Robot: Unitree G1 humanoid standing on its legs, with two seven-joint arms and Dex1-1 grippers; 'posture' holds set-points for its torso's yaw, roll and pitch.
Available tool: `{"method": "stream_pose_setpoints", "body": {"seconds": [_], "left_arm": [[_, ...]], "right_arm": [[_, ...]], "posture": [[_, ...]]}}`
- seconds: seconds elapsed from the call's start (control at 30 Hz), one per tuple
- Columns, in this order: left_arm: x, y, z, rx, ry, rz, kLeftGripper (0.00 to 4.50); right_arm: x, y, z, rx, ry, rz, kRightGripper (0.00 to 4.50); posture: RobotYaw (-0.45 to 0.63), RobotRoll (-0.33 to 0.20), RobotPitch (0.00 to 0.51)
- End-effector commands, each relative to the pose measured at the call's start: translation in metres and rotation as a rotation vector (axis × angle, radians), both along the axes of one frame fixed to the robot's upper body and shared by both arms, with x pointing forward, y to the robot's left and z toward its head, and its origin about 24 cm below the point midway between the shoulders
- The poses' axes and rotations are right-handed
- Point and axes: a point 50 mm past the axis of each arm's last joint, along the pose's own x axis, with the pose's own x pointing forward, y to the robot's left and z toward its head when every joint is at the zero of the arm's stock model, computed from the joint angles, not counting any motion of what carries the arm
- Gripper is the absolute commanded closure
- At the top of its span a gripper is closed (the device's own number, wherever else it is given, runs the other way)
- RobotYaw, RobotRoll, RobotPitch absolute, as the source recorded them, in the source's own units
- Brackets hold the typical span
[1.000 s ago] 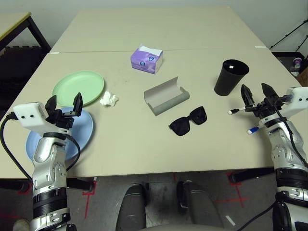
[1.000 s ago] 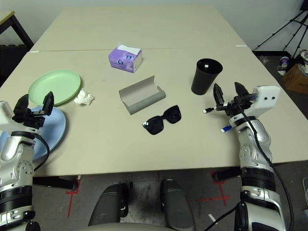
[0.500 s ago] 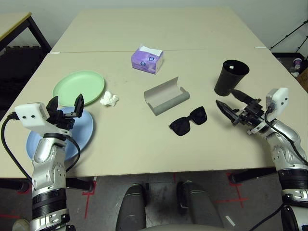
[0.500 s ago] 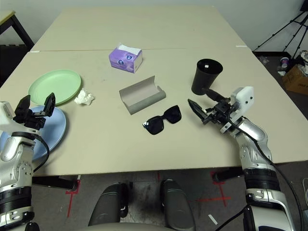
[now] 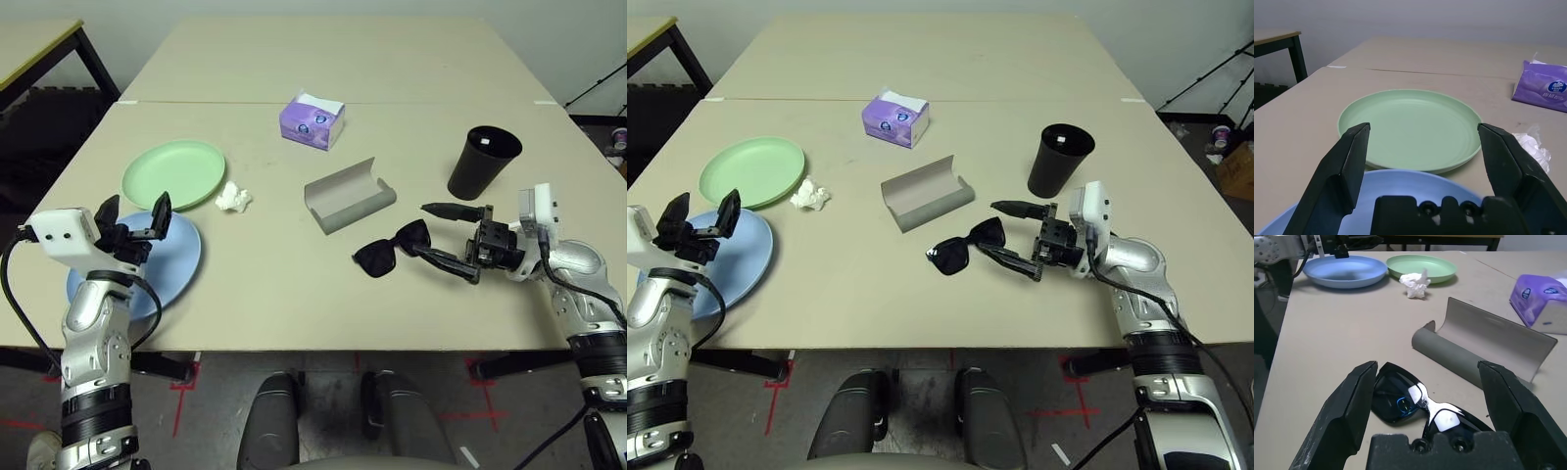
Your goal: Organize and tidy the items on the table.
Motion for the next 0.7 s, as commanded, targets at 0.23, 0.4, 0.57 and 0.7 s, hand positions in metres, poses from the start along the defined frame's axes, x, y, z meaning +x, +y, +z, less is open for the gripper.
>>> {"method": "stream_pose_setpoints", "body": {"seconds": [0.23,0.4,0.57,0.7], "left_arm": [[0.002,-0.001,0.003,0.036,0.025,-0.055,0.03],[0.008,-0.001,0.006,0.127,0.105,-0.224,0.03],[0.015,0.016,0.020,0.248,0.200,-0.362,0.03],[0.019,0.027,0.032,0.323,0.279,-0.465,0.03]], "right_arm": [[0.002,-0.006,-0.004,-0.019,-0.007,0.000,0.00],[0.002,-0.006,-0.004,-0.035,-0.007,0.026,0.00],[0.004,-0.006,-0.002,-0.045,-0.009,0.048,0.00],[0.005,-0.004,-0.001,-0.045,-0.011,0.062,0.00]], "posture": [[0.04,0.000,0.104],[0.05,0.000,0.107],[0.06,0.000,0.111],[0.06,0.000,0.113]]}}
